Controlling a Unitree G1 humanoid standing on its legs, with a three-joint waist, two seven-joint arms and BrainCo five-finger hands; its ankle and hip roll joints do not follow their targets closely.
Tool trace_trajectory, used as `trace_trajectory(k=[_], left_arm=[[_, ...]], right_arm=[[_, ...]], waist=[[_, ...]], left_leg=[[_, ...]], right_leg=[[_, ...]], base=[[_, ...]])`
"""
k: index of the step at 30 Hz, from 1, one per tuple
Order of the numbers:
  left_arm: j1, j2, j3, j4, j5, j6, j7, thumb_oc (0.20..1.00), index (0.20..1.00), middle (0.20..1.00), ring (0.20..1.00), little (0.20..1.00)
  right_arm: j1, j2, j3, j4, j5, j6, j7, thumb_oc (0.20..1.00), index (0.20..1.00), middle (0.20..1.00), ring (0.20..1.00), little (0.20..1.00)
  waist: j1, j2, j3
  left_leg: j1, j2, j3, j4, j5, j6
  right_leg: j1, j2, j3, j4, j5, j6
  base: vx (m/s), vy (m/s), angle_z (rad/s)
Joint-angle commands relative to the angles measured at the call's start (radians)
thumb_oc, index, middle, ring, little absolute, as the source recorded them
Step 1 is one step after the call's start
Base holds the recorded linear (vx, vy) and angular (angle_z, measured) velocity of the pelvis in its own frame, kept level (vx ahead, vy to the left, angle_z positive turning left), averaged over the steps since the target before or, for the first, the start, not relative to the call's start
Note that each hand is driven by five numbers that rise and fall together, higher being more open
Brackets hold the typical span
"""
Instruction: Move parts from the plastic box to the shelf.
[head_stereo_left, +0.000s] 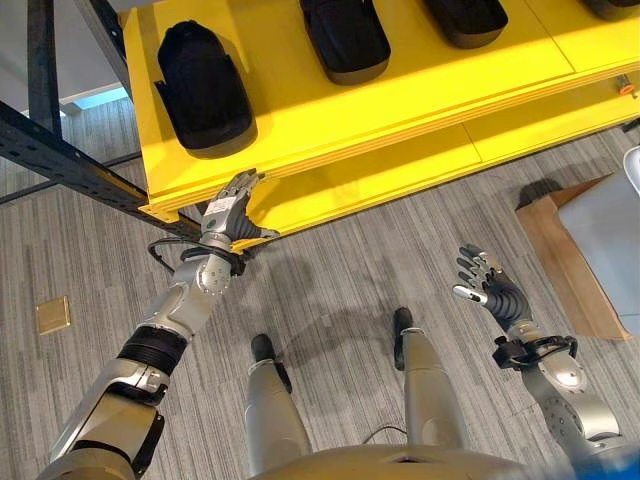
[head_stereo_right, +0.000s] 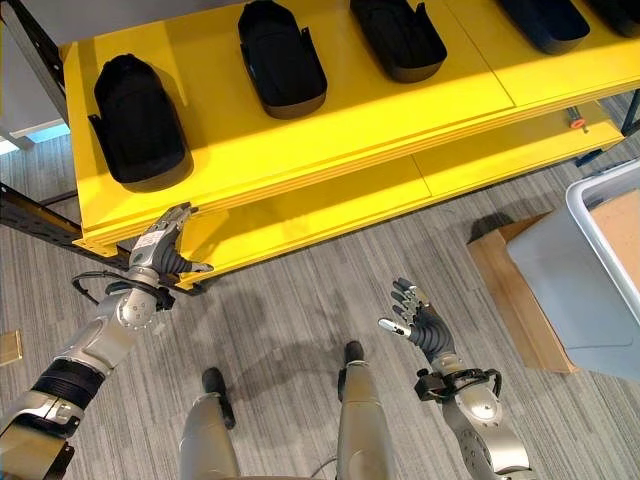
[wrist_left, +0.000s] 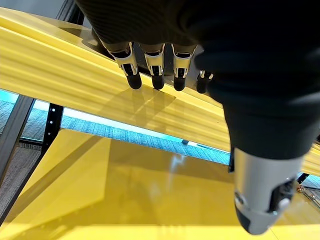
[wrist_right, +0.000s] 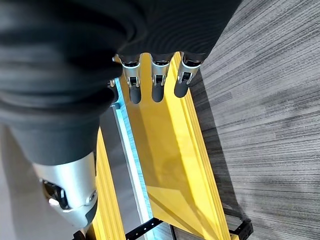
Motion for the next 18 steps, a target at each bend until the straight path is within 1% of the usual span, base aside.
trace_trajectory(k=[1,7,15,18], left_arm=[[0.031,0.038,0.055,0.025,-0.004,0.02,0.022,1.0,1.0,1.0,1.0,1.0],[-0.004,0.058,0.066,0.042,-0.001,0.033,0.036,1.0,1.0,1.0,1.0,1.0],[-0.067,0.114,0.088,0.035,0.006,0.052,0.051,1.0,1.0,1.0,1.0,1.0],[-0.093,0.124,0.077,0.048,0.014,0.058,0.049,1.0,1.0,1.0,1.0,1.0]], right_arm=[[0.005,-0.026,-0.043,-0.085,-0.001,-0.045,0.01,1.0,1.0,1.0,1.0,1.0],[0.013,-0.027,-0.05,-0.084,0.004,-0.043,0.012,1.0,1.0,1.0,1.0,1.0],[0.031,-0.032,-0.055,-0.078,0.008,-0.037,0.024,1.0,1.0,1.0,1.0,1.0],[0.035,-0.033,-0.055,-0.076,0.008,-0.033,0.027,1.0,1.0,1.0,1.0,1.0]], waist=[[0.007,-0.008,-0.026],[0.004,-0.01,-0.028],[0.0,-0.012,-0.033],[-0.002,-0.012,-0.035]], left_leg=[[-0.083,-0.012,-0.054,0.044,0.066,0.015],[-0.094,-0.012,-0.056,0.053,0.064,0.013],[-0.104,-0.011,-0.057,0.074,0.055,0.012],[-0.107,-0.012,-0.057,0.077,0.054,0.012]], right_leg=[[0.024,0.004,-0.004,-0.061,0.124,-0.017],[0.015,0.004,-0.003,-0.056,0.124,-0.015],[0.007,0.005,0.002,-0.046,0.121,-0.015],[0.005,0.005,0.001,-0.043,0.121,-0.014]], base=[[0.0,0.0,0.0],[0.0,0.0,0.0],[0.0,0.0,0.0],[0.0,0.0,0.0]])
